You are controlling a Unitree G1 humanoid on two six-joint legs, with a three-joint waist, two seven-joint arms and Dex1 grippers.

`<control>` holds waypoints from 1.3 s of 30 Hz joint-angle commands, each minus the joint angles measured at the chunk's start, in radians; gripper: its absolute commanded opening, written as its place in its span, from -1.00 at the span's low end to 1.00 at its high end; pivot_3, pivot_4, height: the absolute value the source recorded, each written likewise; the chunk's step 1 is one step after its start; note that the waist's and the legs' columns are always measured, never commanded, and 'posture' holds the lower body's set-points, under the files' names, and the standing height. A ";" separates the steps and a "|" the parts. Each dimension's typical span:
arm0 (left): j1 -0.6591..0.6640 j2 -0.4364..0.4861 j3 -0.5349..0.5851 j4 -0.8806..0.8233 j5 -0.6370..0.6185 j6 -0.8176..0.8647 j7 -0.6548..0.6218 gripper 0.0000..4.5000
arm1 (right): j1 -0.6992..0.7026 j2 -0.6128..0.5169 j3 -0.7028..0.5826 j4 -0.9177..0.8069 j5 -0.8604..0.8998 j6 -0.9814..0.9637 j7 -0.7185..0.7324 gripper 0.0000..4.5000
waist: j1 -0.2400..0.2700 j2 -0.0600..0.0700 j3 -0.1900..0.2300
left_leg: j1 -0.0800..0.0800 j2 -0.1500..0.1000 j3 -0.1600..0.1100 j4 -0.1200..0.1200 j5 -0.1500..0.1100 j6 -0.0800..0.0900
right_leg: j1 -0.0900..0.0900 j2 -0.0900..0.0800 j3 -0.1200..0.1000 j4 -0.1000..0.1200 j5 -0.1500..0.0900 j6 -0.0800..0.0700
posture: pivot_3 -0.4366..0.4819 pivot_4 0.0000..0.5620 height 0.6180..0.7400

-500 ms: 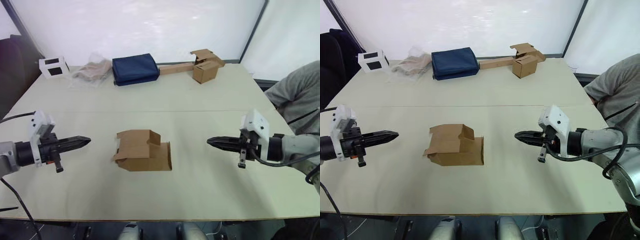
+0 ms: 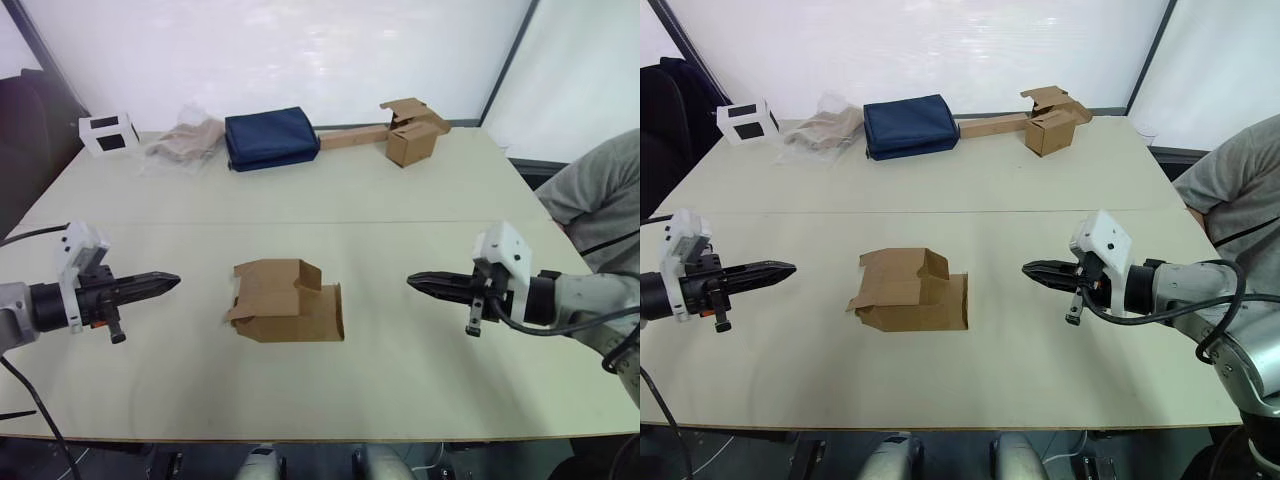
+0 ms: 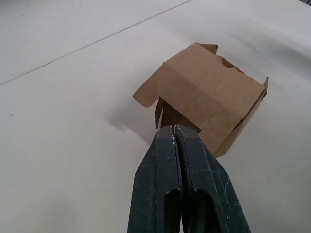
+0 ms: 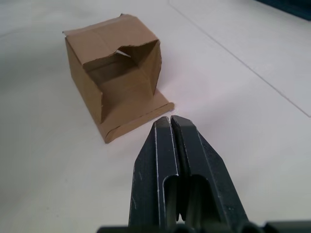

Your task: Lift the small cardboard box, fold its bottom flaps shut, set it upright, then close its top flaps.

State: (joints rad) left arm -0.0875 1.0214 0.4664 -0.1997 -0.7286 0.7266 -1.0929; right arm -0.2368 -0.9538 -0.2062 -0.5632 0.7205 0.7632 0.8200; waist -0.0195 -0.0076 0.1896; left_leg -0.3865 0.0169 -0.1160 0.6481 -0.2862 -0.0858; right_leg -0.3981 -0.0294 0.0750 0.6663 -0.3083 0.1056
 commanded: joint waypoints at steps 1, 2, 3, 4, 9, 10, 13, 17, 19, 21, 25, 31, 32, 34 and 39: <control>-0.017 0.017 0.020 -0.019 0.000 -0.020 -0.007 -0.98 | -0.010 -0.001 -0.014 -0.012 -0.003 -0.016 0.003 -1.00 | 0.000 0.000 0.000 | 0.000 0.000 0.000 0.000 0.000 0.000 | 0.000 0.000 0.000 0.000 0.000 0.000 | -0.05 -0.47 1.00; -0.020 0.015 0.016 -0.019 0.001 -0.021 -0.005 -0.98 | -0.011 -0.001 -0.015 -0.012 -0.003 -0.015 0.003 -1.00 | 0.000 0.000 0.000 | 0.000 0.000 0.000 0.000 0.000 0.000 | 0.000 0.000 0.000 0.000 0.000 0.000 | -0.05 -0.47 1.00; -0.022 0.014 0.014 -0.020 0.002 -0.021 -0.004 -0.98 | -0.011 -0.001 -0.016 -0.012 -0.003 -0.014 0.002 -1.00 | 0.000 0.000 0.000 | 0.000 0.000 0.000 0.000 0.000 0.000 | 0.000 0.000 0.000 0.000 0.000 0.000 | -0.05 -0.47 1.00; -0.027 0.013 0.011 -0.017 0.001 -0.020 -0.004 -0.98 | -0.013 0.000 -0.017 -0.015 0.002 -0.011 0.000 -1.00 | 0.000 0.000 0.000 | 0.000 0.000 0.000 0.000 0.000 0.000 | 0.000 0.000 0.000 0.000 0.000 0.000 | -0.05 -0.47 1.00; -0.050 0.012 -0.006 0.001 0.003 -0.023 -0.009 -0.98 | -0.007 -0.003 -0.023 -0.018 0.003 -0.011 0.000 -1.00 | 0.000 0.000 0.000 | 0.000 0.000 0.000 0.000 0.000 0.000 | 0.000 0.000 0.000 0.000 0.000 0.000 | -0.05 -0.47 1.00; -0.054 0.012 -0.008 0.003 0.003 -0.022 -0.010 -0.98 | -0.004 -0.004 -0.025 -0.020 0.003 -0.011 0.000 -1.00 | 0.000 0.000 0.000 | 0.000 0.000 0.000 0.000 0.000 0.000 | 0.000 0.000 0.000 0.000 0.000 0.000 | -0.05 -0.47 1.00; -0.059 0.013 -0.012 0.002 -0.008 -0.006 -0.010 -0.98 | 0.007 -0.003 -0.030 -0.026 0.005 -0.008 -0.002 -1.00 | 0.000 0.000 0.000 | 0.000 0.000 0.000 0.000 0.000 0.000 | 0.000 0.000 0.000 0.000 0.000 0.000 | -0.05 -0.47 1.00; -0.065 0.025 -0.033 -0.004 -0.026 0.047 -0.014 -0.98 | 0.003 -0.006 -0.030 -0.027 0.015 0.006 -0.006 -1.00 | 0.000 0.000 0.000 | 0.000 0.000 0.000 0.000 0.000 0.000 | 0.000 0.000 0.000 0.000 0.000 0.000 | -0.05 -0.47 1.00; -0.079 0.021 -0.036 0.003 -0.051 0.088 -0.014 -0.98 | 0.002 -0.013 -0.034 -0.032 0.022 0.013 -0.001 -1.00 | 0.000 0.000 0.000 | 0.000 0.000 0.000 0.000 0.000 0.000 | 0.000 0.000 0.000 0.000 0.000 0.000 | -0.05 -0.47 1.00; -0.099 0.025 -0.060 0.024 -0.065 0.137 -0.012 -0.76 | 0.006 -0.020 -0.038 -0.036 0.023 0.017 0.003 -1.00 | 0.000 0.000 0.000 | 0.000 0.000 0.000 0.000 0.000 0.000 | 0.000 0.000 0.000 0.000 0.000 0.000 | -0.05 -0.47 1.00; -0.175 0.021 -0.130 0.104 -0.087 0.222 -0.038 -0.11 | 0.007 -0.011 -0.031 -0.048 0.021 0.021 -0.013 -1.00 | 0.001 0.000 0.000 | 0.000 0.000 0.000 0.000 0.000 0.000 | 0.000 0.000 0.000 0.000 0.000 0.000 | -0.05 -0.47 1.00; -0.335 -0.103 -0.168 0.261 -0.216 0.498 0.042 0.95 | 0.023 0.015 -0.032 -0.078 0.021 0.023 -0.054 -1.00 | 0.001 0.000 0.000 | 0.000 0.000 0.000 0.001 0.000 0.000 | 0.000 0.000 0.000 0.001 0.000 0.000 | -0.05 -0.47 1.00; -0.357 -0.122 -0.165 0.287 -0.226 0.533 0.060 0.98 | 0.021 0.019 -0.027 -0.081 0.019 0.023 -0.062 -1.00 | 0.000 0.000 0.000 | 0.000 0.000 0.000 0.001 0.000 0.000 | 0.000 0.000 -0.001 0.001 0.000 0.000 | -0.05 -0.47 1.00; -0.393 -0.174 -0.156 0.321 -0.247 0.610 0.115 0.98 | 0.020 0.028 -0.016 -0.094 0.015 0.024 -0.079 -1.00 | -0.005 0.000 0.000 | 0.000 0.000 -0.001 0.001 0.000 0.000 | 0.000 0.001 -0.001 0.001 0.000 0.000 | -0.05 -0.47 1.00; -0.430 -0.245 -0.145 0.404 -0.235 0.663 0.187 0.98 | 0.027 0.039 -0.024 -0.121 0.025 0.037 -0.109 -1.00 | -0.006 0.000 0.000 | 0.000 0.000 -0.001 0.001 0.000 0.000 | 0.000 0.000 0.000 0.001 0.000 0.000 | -0.05 -0.47 1.00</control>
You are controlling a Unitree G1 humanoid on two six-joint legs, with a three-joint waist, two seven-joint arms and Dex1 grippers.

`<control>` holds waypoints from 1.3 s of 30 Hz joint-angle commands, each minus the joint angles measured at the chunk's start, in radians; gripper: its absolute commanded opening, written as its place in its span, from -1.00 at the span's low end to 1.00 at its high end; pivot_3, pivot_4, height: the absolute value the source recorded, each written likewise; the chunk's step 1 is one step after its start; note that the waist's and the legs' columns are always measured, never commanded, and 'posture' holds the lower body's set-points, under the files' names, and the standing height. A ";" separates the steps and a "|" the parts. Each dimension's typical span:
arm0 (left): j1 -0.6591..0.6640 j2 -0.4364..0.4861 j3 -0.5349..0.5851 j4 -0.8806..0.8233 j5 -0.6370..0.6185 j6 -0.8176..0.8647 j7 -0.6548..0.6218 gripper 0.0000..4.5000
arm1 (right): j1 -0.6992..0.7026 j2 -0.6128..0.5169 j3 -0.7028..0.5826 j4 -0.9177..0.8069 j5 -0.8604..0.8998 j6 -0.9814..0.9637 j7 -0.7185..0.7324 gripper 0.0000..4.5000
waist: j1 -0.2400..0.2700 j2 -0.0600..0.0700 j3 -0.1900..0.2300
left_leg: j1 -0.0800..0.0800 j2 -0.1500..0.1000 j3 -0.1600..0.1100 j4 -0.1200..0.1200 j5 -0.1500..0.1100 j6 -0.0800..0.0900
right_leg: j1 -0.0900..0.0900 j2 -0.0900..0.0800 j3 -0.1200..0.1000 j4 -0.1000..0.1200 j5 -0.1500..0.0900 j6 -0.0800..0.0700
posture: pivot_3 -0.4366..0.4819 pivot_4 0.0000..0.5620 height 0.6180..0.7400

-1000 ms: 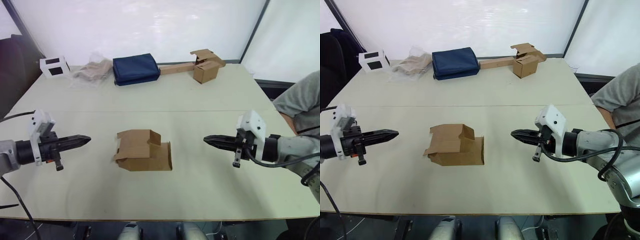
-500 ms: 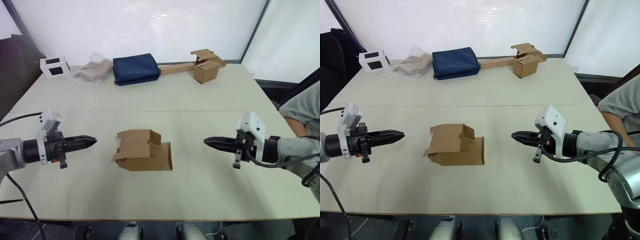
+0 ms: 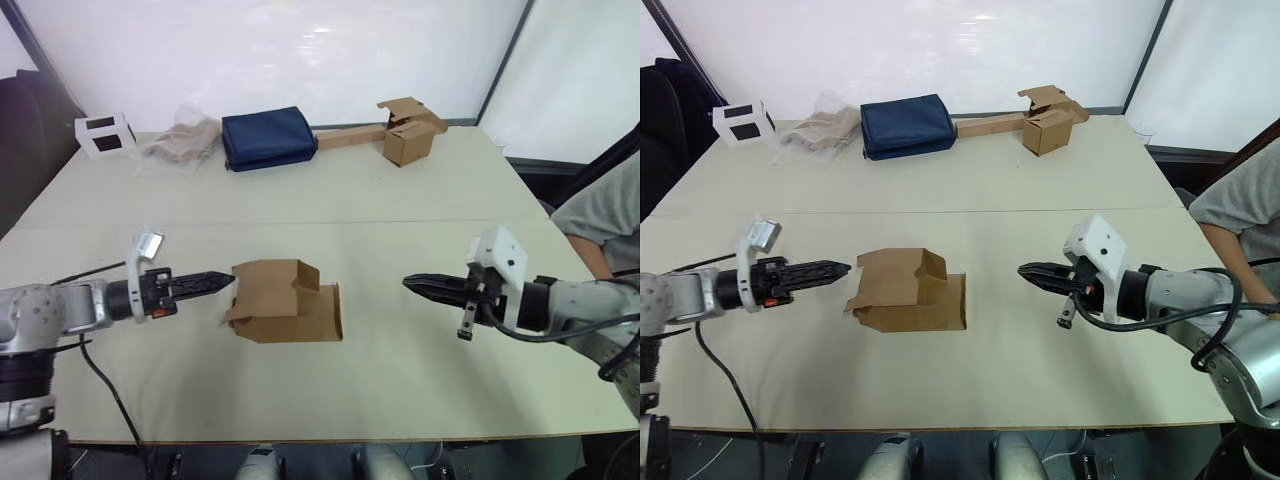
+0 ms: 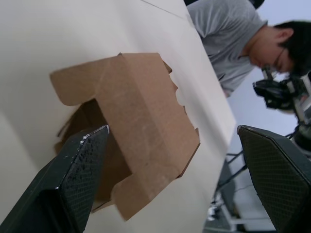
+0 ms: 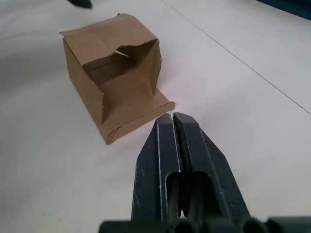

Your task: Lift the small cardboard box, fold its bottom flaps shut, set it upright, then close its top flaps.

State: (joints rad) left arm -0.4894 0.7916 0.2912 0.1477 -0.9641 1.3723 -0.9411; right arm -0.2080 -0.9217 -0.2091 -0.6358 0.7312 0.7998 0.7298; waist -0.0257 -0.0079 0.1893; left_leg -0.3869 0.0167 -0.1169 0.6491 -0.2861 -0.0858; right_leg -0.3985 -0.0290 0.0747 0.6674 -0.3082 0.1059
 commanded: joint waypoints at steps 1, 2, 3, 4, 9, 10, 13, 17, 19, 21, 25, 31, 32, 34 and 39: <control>-0.040 -0.026 0.017 0.084 0.009 0.017 0.034 0.98 | 0.000 0.007 -0.026 -0.053 0.014 0.003 -0.027 -1.00 | 0.000 0.000 0.000 | 0.000 0.000 0.000 0.000 0.000 0.000 | 0.000 0.000 0.000 0.000 0.000 0.000 | -0.05 -0.47 1.00; -0.048 -0.034 0.008 0.100 0.012 0.019 0.034 0.98 | 0.002 0.006 -0.030 -0.055 0.015 0.005 -0.032 -1.00 | 0.002 0.000 0.000 | 0.000 0.000 0.000 0.000 0.000 0.000 | 0.000 0.000 0.000 0.000 0.000 0.000 | -0.05 -0.47 1.00; -0.047 -0.035 -0.008 0.097 0.013 0.019 0.022 0.98 | 0.006 0.005 -0.032 -0.058 0.014 0.006 -0.036 -1.00 | 0.003 0.000 0.000 | 0.000 0.000 0.000 0.000 0.000 0.000 | 0.000 0.000 0.000 0.000 0.000 0.000 | -0.05 -0.47 1.00; -0.046 -0.036 -0.019 0.094 0.014 0.020 0.015 0.98 | 0.011 0.004 -0.035 -0.060 0.015 0.006 -0.038 -1.00 | 0.003 0.000 0.000 | 0.000 0.000 0.000 0.000 0.000 0.000 | 0.000 0.000 0.000 0.000 0.000 0.000 | -0.05 -0.47 1.00; -0.055 -0.074 -0.045 0.095 0.015 0.023 0.022 0.98 | 0.024 0.002 -0.046 -0.077 0.027 0.013 -0.053 -1.00 | 0.008 0.000 0.000 | 0.000 0.000 0.000 0.000 0.000 0.000 | 0.000 0.000 0.000 0.000 0.000 0.000 | -0.05 -0.47 1.00; -0.057 -0.081 -0.047 0.093 0.014 0.023 0.024 0.98 | 0.025 0.001 -0.048 -0.079 0.029 0.014 -0.055 -1.00 | 0.008 0.000 0.000 | 0.000 0.000 0.000 0.000 0.000 0.000 | 0.000 0.000 0.000 0.000 0.000 0.000 | -0.05 -0.47 1.00; -0.076 -0.117 -0.045 0.097 0.008 0.033 0.043 0.98 | 0.029 -0.001 -0.050 -0.082 0.032 0.015 -0.061 -1.00 | 0.008 0.000 0.000 | 0.000 0.000 0.000 0.000 0.000 -0.001 | 0.000 0.000 0.000 0.000 0.000 0.000 | -0.05 -0.47 1.00; -0.103 -0.171 -0.052 0.095 0.008 0.038 0.060 0.98 | 0.025 -0.003 -0.050 -0.086 0.039 0.024 -0.074 -1.00 | 0.009 0.000 0.000 | 0.000 0.000 0.000 0.001 0.000 -0.001 | 0.000 0.000 0.000 0.000 0.000 0.000 | -0.05 -0.47 1.00; -0.107 -0.189 -0.052 0.091 0.009 0.041 0.067 0.98 | 0.023 -0.006 -0.053 -0.086 0.039 0.024 -0.078 -1.00 | 0.007 0.000 0.000 | 0.000 0.000 0.000 0.001 0.000 -0.001 | 0.000 0.000 0.000 0.000 0.000 0.000 | -0.05 -0.47 1.00; -0.114 -0.208 -0.049 0.096 0.006 0.040 0.074 0.98 | 0.027 -0.010 -0.059 -0.089 0.041 0.025 -0.080 -1.00 | 0.006 0.000 0.000 | 0.000 0.000 0.000 0.001 0.000 -0.001 | 0.000 0.000 0.000 0.000 0.000 0.000 | -0.05 -0.47 1.00; -0.116 -0.221 -0.049 0.095 0.009 0.035 0.080 0.98 | 0.037 -0.012 -0.070 -0.099 0.047 0.030 -0.082 -1.00 | 0.007 0.000 0.000 | 0.000 0.000 0.000 0.001 0.000 -0.001 | 0.000 0.000 0.000 0.000 0.000 0.000 | -0.05 -0.47 1.00; -0.111 -0.216 -0.046 0.096 0.008 0.034 0.075 0.15 | 0.037 -0.013 -0.074 -0.102 0.047 0.034 -0.081 -1.00 | 0.008 0.000 0.000 | 0.000 0.000 0.000 0.001 0.000 -0.001 | 0.000 0.000 0.000 0.000 0.000 0.000 | -0.05 -0.47 1.00; -0.107 -0.210 -0.048 0.092 0.010 0.033 0.071 -0.06 | 0.037 -0.012 -0.074 -0.102 0.047 0.033 -0.081 -1.00 | 0.008 0.000 0.000 | 0.000 0.000 0.000 0.001 0.000 -0.001 | 0.000 0.000 0.000 0.000 0.000 0.000 | -0.05 -0.47 1.00; -0.095 -0.201 -0.050 0.080 0.011 0.031 0.065 -0.39 | 0.037 -0.011 -0.073 -0.103 0.047 0.032 -0.082 -1.00 | 0.008 0.000 0.000 | 0.000 0.000 0.000 0.001 0.000 -0.001 | 0.000 0.000 0.000 0.000 0.000 0.000 | -0.05 -0.47 1.00; -0.087 -0.206 0.008 0.026 -0.035 0.082 0.112 -0.97 | 0.032 -0.007 -0.062 -0.100 0.043 0.028 -0.081 -1.00 | 0.007 0.000 0.000 | 0.000 0.000 0.000 0.001 0.000 -0.001 | 0.000 0.000 0.000 0.000 0.000 0.000 | -0.05 -0.47 1.00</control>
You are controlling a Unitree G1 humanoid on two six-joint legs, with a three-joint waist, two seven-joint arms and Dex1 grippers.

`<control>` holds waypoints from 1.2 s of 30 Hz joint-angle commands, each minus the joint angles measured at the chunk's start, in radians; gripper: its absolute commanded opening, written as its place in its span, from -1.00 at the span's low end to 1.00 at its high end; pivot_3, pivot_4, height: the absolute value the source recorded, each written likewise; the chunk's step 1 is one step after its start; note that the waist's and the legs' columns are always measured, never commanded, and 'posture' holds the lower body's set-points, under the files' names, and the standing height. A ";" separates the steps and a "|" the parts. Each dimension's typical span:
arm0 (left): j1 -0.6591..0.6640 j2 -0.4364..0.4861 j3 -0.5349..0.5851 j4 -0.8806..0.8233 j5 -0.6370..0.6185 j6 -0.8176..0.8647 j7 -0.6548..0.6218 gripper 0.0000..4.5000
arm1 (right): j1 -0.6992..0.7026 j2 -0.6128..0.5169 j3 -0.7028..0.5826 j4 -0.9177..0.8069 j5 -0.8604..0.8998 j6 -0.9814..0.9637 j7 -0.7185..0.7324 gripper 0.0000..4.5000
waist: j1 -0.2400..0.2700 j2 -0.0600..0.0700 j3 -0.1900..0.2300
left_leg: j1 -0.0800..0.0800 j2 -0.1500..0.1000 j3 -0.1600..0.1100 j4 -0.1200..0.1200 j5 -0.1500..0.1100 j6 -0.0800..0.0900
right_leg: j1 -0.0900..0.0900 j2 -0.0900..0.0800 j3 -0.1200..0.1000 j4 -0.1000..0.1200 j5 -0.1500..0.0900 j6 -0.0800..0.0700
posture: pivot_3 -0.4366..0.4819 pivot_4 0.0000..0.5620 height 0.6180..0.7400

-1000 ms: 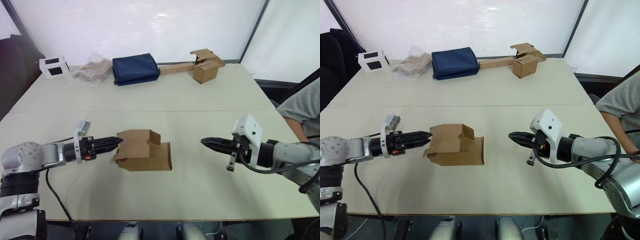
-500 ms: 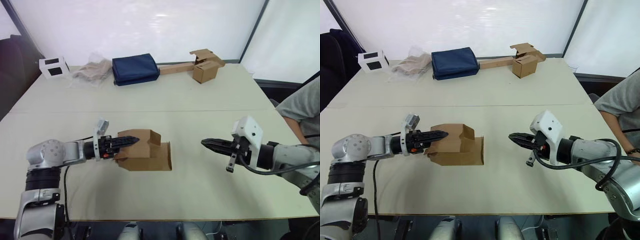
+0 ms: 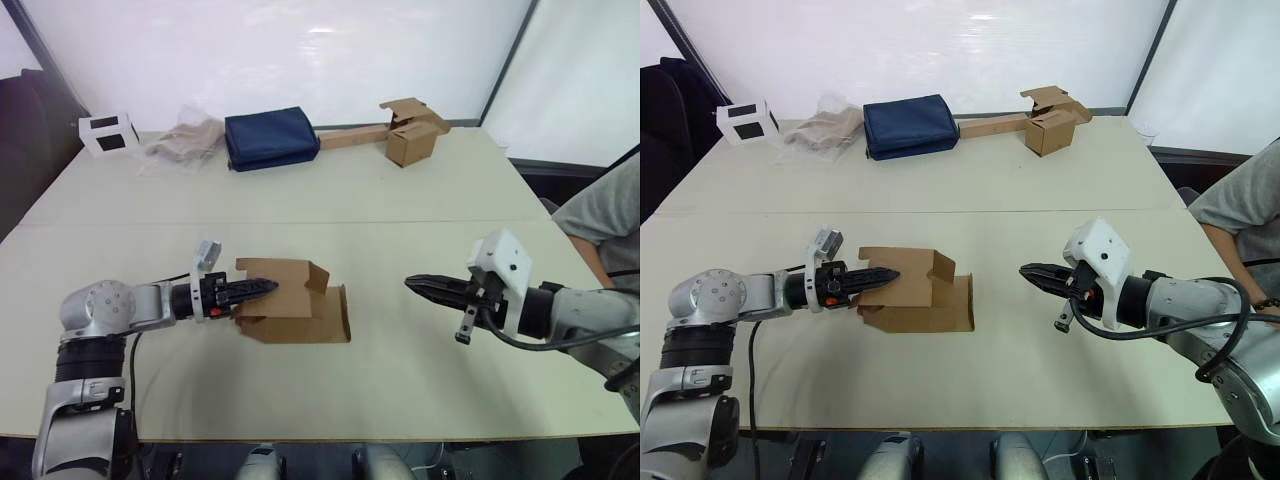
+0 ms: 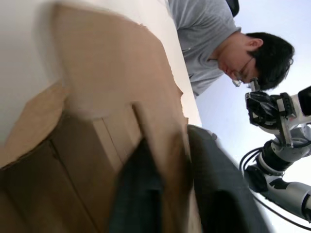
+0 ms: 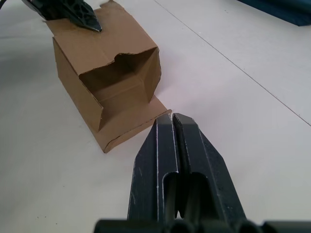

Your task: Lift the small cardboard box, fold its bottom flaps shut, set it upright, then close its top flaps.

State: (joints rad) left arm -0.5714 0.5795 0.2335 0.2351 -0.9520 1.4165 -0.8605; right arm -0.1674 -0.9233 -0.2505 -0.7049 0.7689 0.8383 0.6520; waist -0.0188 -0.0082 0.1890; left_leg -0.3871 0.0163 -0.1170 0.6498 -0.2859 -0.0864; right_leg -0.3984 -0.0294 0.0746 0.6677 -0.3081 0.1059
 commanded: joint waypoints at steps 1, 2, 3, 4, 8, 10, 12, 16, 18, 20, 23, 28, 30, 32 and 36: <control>-0.011 0.000 0.086 -0.080 -0.064 0.057 0.048 -0.97 | -0.010 -0.004 -0.020 -0.029 0.005 -0.012 -0.003 -1.00 | 0.000 0.000 0.000 | 0.000 0.000 0.000 0.000 0.000 0.000 | 0.000 0.000 0.000 0.000 0.000 0.000 | -0.05 -0.47 1.00; -0.019 -0.007 0.109 -0.101 -0.085 0.076 0.066 -0.97 | -0.011 -0.004 -0.019 -0.029 0.005 -0.012 -0.003 -1.00 | 0.001 0.000 0.000 | 0.000 0.000 0.000 0.000 0.000 0.000 | 0.000 0.000 0.000 0.000 0.000 0.000 | -0.05 -0.47 1.00; -0.030 -0.016 0.132 -0.123 -0.108 0.094 0.086 -0.97 | -0.012 -0.003 -0.017 -0.027 0.004 -0.013 -0.002 -1.00 | 0.001 0.000 0.000 | 0.000 0.000 0.000 0.000 0.000 0.000 | 0.000 0.000 0.000 0.000 0.000 0.000 | -0.05 -0.47 1.00; -0.043 -0.028 0.155 -0.147 -0.133 0.108 0.106 -0.97 | -0.014 -0.002 -0.016 -0.026 0.004 -0.014 -0.002 -1.00 | 0.002 0.000 0.000 | 0.000 0.000 0.000 0.000 0.000 0.000 | 0.000 0.000 0.000 0.000 0.000 0.000 | -0.05 -0.47 1.00; -0.087 -0.089 0.204 -0.287 -0.194 0.064 0.184 -0.97 | -0.033 0.019 -0.006 -0.015 0.008 -0.020 -0.014 -1.00 | 0.006 0.000 0.000 | -0.001 0.000 0.000 0.001 0.000 0.000 | 0.001 -0.001 0.000 0.000 0.000 0.000 | -0.05 -0.47 1.00; -0.091 -0.106 0.204 -0.340 -0.205 0.031 0.202 -0.97 | -0.046 0.033 0.002 -0.008 0.002 -0.026 -0.026 -1.00 | 0.004 0.000 0.000 | -0.001 0.000 0.000 0.001 0.000 0.000 | 0.001 -0.001 0.000 0.000 0.000 0.000 | -0.05 -0.47 1.00; -0.082 -0.080 0.132 -0.430 -0.135 -0.096 0.140 -0.97 | -0.100 0.086 0.025 0.023 -0.012 -0.034 -0.078 -1.00 | -0.001 0.000 0.000 | 0.000 0.000 0.000 0.001 0.000 -0.001 | 0.001 0.000 0.000 0.000 0.000 0.000 | -0.05 -0.47 1.00; -0.059 -0.037 0.044 -0.459 -0.026 -0.283 0.041 -0.97 | -0.210 0.196 0.072 0.077 -0.043 -0.031 -0.183 -1.00 | -0.006 0.000 0.000 | 0.001 0.000 0.000 -0.001 0.003 -0.006 | 0.000 0.000 0.001 0.000 0.000 0.000 | -0.05 -0.47 1.00; -0.050 -0.013 0.019 -0.431 0.008 -0.352 -0.013 -0.97 | -0.267 0.245 0.094 0.107 -0.057 -0.029 -0.222 -1.00 | -0.002 0.000 0.000 | 0.001 0.000 0.000 -0.002 0.005 -0.009 | 0.000 0.000 0.001 0.000 0.000 0.000 | -0.05 -0.47 1.00; -0.042 0.010 -0.006 -0.408 0.038 -0.408 -0.062 -0.97 | -0.320 0.290 0.114 0.145 -0.081 -0.029 -0.264 -1.00 | -0.002 0.000 0.000 | 0.000 0.000 0.000 -0.002 0.005 -0.009 | -0.001 0.000 0.001 0.000 0.000 0.000 | -0.05 -0.47 1.00; -0.032 0.029 -0.031 -0.381 0.065 -0.464 -0.109 -0.97 | -0.367 0.337 0.144 0.187 -0.127 -0.036 -0.308 -1.00 | 0.001 0.000 0.000 | 0.000 0.000 0.000 -0.002 0.005 -0.009 | -0.001 0.000 0.001 0.000 0.000 0.000 | -0.05 -0.47 1.00; -0.010 0.035 -0.041 -0.366 0.078 -0.507 -0.144 -0.97 | -0.413 0.400 0.176 0.212 -0.161 -0.043 -0.335 -1.00 | 0.000 0.000 0.000 | -0.002 0.000 0.000 -0.002 0.002 -0.003 | -0.002 0.000 0.000 0.000 0.000 0.000 | -0.05 -0.47 1.00; 0.002 0.034 -0.045 -0.363 0.082 -0.523 -0.154 -0.97 | -0.420 0.426 0.209 0.210 -0.173 -0.047 -0.331 -1.00 | -0.002 0.000 0.000 | -0.002 0.000 0.000 -0.002 0.002 -0.003 | -0.003 0.000 0.000 0.000 0.000 0.000 | -0.05 -0.47 1.00; 0.010 0.033 -0.047 -0.358 0.085 -0.537 -0.160 -0.97 | -0.419 0.436 0.249 0.206 -0.194 -0.056 -0.315 -1.00 | -0.004 0.000 0.000 | -0.002 0.000 0.000 -0.002 0.002 -0.003 | -0.003 0.000 0.000 0.000 0.000 0.000 | -0.05 -0.47 1.00; 0.026 0.035 -0.050 -0.360 0.086 -0.550 -0.170 -0.97 | -0.412 0.457 0.278 0.202 -0.209 -0.061 -0.303 -1.00 | -0.006 0.000 0.000 | -0.002 0.000 0.000 -0.002 0.002 -0.003 | -0.004 0.000 0.000 0.001 0.000 0.000 | -0.05 -0.47 1.00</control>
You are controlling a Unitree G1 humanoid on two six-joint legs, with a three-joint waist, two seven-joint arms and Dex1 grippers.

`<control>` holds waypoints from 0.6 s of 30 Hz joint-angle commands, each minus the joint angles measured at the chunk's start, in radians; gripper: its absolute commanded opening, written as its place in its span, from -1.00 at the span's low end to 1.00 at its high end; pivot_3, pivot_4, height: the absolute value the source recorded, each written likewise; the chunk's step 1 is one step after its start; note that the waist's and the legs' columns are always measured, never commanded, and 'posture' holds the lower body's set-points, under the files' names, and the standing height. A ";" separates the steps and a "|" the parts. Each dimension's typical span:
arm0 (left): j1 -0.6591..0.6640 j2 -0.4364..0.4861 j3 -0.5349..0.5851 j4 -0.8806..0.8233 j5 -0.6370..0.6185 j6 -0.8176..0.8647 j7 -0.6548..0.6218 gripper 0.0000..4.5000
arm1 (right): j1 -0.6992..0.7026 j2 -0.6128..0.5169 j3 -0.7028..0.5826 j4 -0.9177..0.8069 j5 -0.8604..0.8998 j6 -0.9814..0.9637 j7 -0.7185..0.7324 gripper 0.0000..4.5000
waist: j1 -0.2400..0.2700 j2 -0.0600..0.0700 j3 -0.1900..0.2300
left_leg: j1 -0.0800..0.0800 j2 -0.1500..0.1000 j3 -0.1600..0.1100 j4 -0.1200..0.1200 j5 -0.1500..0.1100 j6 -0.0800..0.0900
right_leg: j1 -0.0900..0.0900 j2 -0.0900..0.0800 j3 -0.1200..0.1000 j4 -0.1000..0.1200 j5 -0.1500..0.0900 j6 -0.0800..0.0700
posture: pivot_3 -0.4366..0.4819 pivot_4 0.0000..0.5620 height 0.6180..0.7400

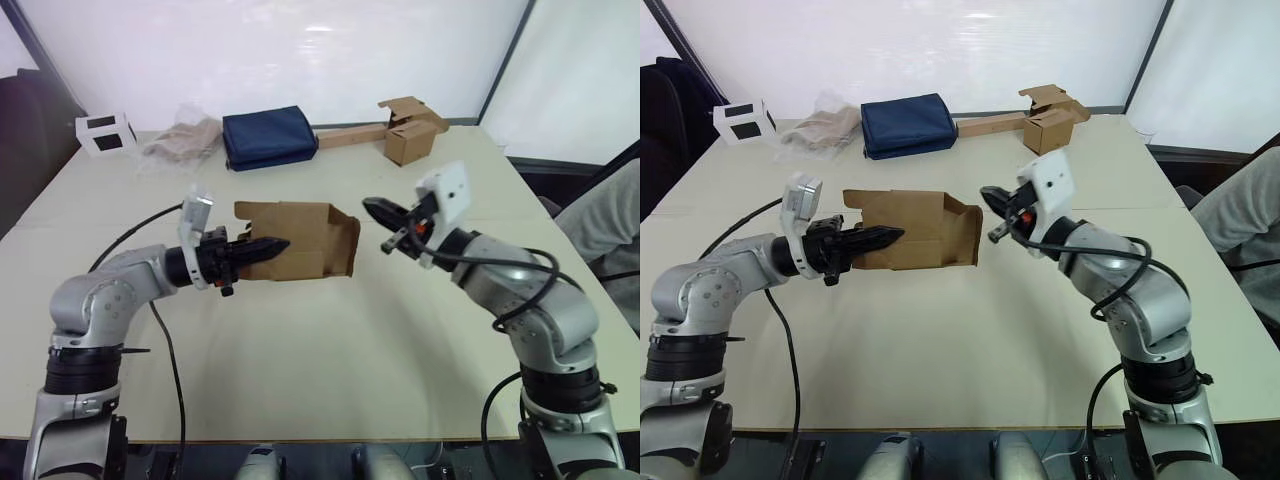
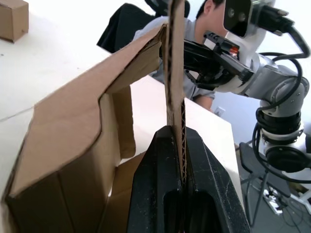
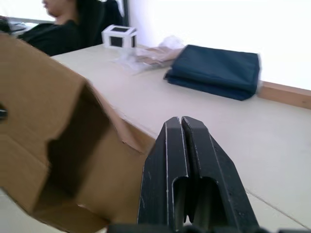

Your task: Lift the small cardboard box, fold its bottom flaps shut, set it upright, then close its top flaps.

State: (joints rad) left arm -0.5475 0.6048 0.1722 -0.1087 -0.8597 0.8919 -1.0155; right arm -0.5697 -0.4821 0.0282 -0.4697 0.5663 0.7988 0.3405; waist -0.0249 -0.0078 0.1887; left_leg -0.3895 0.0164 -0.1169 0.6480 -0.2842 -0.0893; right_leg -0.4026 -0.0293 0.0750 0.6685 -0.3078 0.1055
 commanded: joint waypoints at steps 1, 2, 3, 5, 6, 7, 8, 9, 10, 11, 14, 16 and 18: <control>0.004 0.010 0.011 -0.016 -0.007 -0.027 -0.016 -0.97 | -0.008 0.022 0.002 -0.035 -0.006 -0.021 0.010 -1.00 | 0.000 0.000 0.000 | 0.000 0.000 0.000 0.000 0.000 0.000 | 0.000 0.000 0.000 0.000 0.000 0.000 | -0.05 -0.47 1.00; 0.005 0.011 0.011 -0.016 -0.007 -0.028 -0.017 -0.97 | -0.006 0.028 0.005 -0.038 -0.007 -0.019 0.011 -1.00 | 0.000 0.000 0.000 | 0.000 0.000 0.000 0.000 0.000 0.000 | 0.000 0.000 0.000 0.000 0.000 0.000 | -0.05 -0.47 1.00; 0.005 0.012 0.011 -0.014 -0.007 -0.029 -0.018 -0.97 | -0.004 0.033 0.009 -0.041 -0.009 -0.018 0.012 -1.00 | 0.001 0.000 0.000 | 0.000 0.000 0.000 0.000 0.000 0.000 | 0.000 0.000 0.000 0.000 0.000 0.000 | -0.05 -0.47 1.00; 0.006 0.012 0.011 -0.012 -0.007 -0.031 -0.020 -0.97 | -0.002 0.043 0.017 -0.044 -0.014 -0.017 0.014 -1.00 | 0.001 0.000 0.000 | 0.000 0.000 0.000 0.000 0.000 0.000 | 0.000 0.000 0.000 0.000 0.000 0.000 | -0.05 -0.47 1.00; 0.007 0.012 0.012 -0.011 -0.008 -0.030 -0.020 -0.97 | -0.002 0.048 0.020 -0.044 -0.015 -0.016 0.013 -1.00 | 0.001 0.000 0.000 | 0.000 0.000 0.000 0.000 0.000 0.000 | 0.000 0.000 0.000 0.000 0.000 0.000 | -0.05 -0.47 1.00; 0.007 0.012 0.012 -0.011 -0.009 -0.029 -0.020 -0.97 | -0.003 0.053 0.024 -0.044 -0.016 -0.016 0.014 -1.00 | 0.000 0.000 0.000 | 0.000 0.000 0.000 0.000 0.000 0.000 | 0.000 0.000 0.000 0.000 0.000 0.000 | -0.05 -0.47 1.00; 0.007 0.011 0.013 -0.011 -0.012 -0.028 -0.021 -0.97 | -0.004 0.058 0.027 -0.044 -0.017 -0.016 0.014 -1.00 | 0.000 0.000 0.000 | 0.000 0.000 0.000 0.000 0.000 0.000 | 0.000 0.000 0.000 0.000 0.000 0.000 | -0.05 -0.47 1.00; 0.007 0.011 0.013 -0.011 -0.013 -0.027 -0.022 -0.97 | -0.004 0.062 0.029 -0.045 -0.019 -0.016 0.015 -1.00 | 0.000 0.000 0.000 | 0.000 0.000 0.000 0.000 0.000 0.000 | 0.000 0.000 0.000 0.000 0.000 0.000 | -0.05 -0.47 1.00; 0.006 0.008 0.017 -0.010 -0.021 -0.021 -0.019 -0.97 | -0.005 0.066 0.032 -0.044 -0.021 -0.016 0.015 -1.00 | 0.000 0.000 0.000 | 0.000 0.000 0.000 0.000 0.000 0.000 | 0.000 0.000 0.000 0.000 0.000 0.000 | -0.05 -0.47 1.00; 0.005 0.006 0.020 -0.009 -0.027 -0.016 -0.018 -0.97 | -0.007 0.069 0.033 -0.043 -0.023 -0.016 0.015 -1.00 | -0.001 0.000 0.000 | 0.000 0.000 0.000 0.000 0.000 0.000 | 0.000 0.000 0.000 0.000 0.000 0.000 | -0.05 -0.47 1.00; 0.012 0.023 0.012 -0.025 -0.046 0.017 -0.035 -0.97 | -0.010 0.089 0.049 -0.046 -0.028 -0.014 0.011 -1.00 | -0.006 0.000 0.000 | 0.000 0.000 0.000 0.000 0.000 0.000 | 0.000 0.000 0.000 0.000 0.000 0.000 | -0.05 -0.47 1.00; 0.015 0.028 0.009 -0.030 -0.054 0.026 -0.041 -0.97 | -0.012 0.100 0.054 -0.048 -0.030 -0.012 0.009 -1.00 | -0.014 0.000 0.000 | 0.000 0.000 0.000 0.000 0.000 0.000 | 0.000 0.000 0.000 0.000 0.000 0.000 | -0.05 -0.47 1.00; 0.010 0.024 0.013 -0.031 -0.060 0.032 -0.032 -0.97 | -0.014 0.110 0.057 -0.050 -0.032 -0.009 0.006 -1.00 | -0.019 0.000 0.000 | 0.000 0.000 0.000 0.000 0.000 0.000 | 0.000 0.000 0.000 0.000 0.000 0.000 | -0.05 -0.47 1.00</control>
State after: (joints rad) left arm -0.5286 0.6216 0.1726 -0.1109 -0.8860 0.9186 -1.0437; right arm -0.5642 -0.3856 0.0901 -0.4742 0.5338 0.7990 0.3494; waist -0.0442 -0.0078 0.1888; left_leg -0.3897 0.0164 -0.1171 0.6479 -0.2842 -0.0892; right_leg -0.4028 -0.0293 0.0749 0.6690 -0.3078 0.1056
